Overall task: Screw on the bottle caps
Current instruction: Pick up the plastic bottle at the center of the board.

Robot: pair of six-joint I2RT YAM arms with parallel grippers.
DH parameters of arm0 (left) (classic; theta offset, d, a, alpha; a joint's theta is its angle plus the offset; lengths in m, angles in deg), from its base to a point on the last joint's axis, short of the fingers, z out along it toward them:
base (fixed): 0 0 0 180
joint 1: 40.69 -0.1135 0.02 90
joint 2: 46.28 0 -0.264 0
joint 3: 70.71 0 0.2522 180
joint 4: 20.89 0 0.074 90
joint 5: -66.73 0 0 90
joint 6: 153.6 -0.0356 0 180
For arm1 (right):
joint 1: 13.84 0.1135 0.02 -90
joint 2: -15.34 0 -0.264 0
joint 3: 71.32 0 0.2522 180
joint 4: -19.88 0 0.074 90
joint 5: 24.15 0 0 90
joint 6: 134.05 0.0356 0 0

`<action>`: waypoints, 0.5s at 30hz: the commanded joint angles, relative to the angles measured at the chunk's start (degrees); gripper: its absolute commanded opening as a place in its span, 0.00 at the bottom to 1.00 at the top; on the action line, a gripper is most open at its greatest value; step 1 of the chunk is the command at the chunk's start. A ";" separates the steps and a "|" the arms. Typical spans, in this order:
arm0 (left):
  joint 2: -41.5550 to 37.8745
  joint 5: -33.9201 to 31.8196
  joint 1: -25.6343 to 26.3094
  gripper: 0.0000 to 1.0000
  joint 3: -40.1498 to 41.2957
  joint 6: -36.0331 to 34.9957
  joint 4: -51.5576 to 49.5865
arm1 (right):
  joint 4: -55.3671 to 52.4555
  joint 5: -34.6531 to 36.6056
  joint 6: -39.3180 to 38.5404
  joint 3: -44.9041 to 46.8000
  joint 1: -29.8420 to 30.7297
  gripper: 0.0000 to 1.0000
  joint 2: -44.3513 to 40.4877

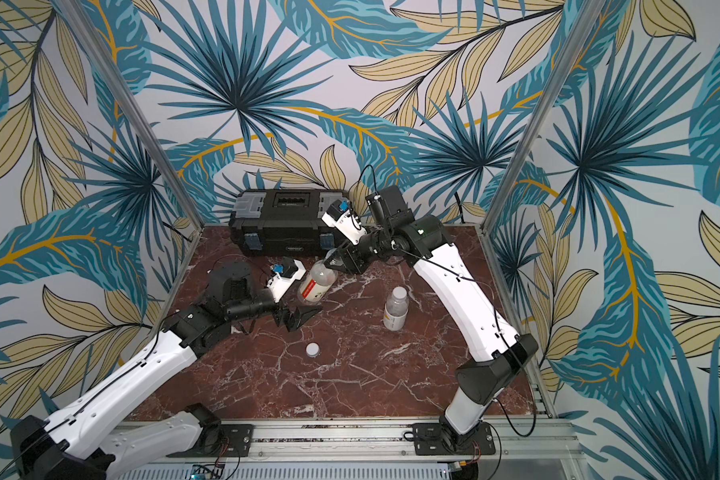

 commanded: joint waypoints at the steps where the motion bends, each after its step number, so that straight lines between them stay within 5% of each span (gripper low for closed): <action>1: 1.53 -0.29 0.23 1.00 -2.56 -1.18 0.18 | -2.99 -7.62 -3.14 -0.53 0.35 0.00 -1.04; 11: 1.92 0.93 0.42 0.98 -2.75 -0.85 1.11 | -0.55 -13.04 -3.38 2.60 0.33 0.00 -3.23; 15: 1.68 1.70 0.42 0.84 -2.57 -0.58 1.11 | -0.62 -13.58 -3.66 3.00 0.27 0.00 -3.15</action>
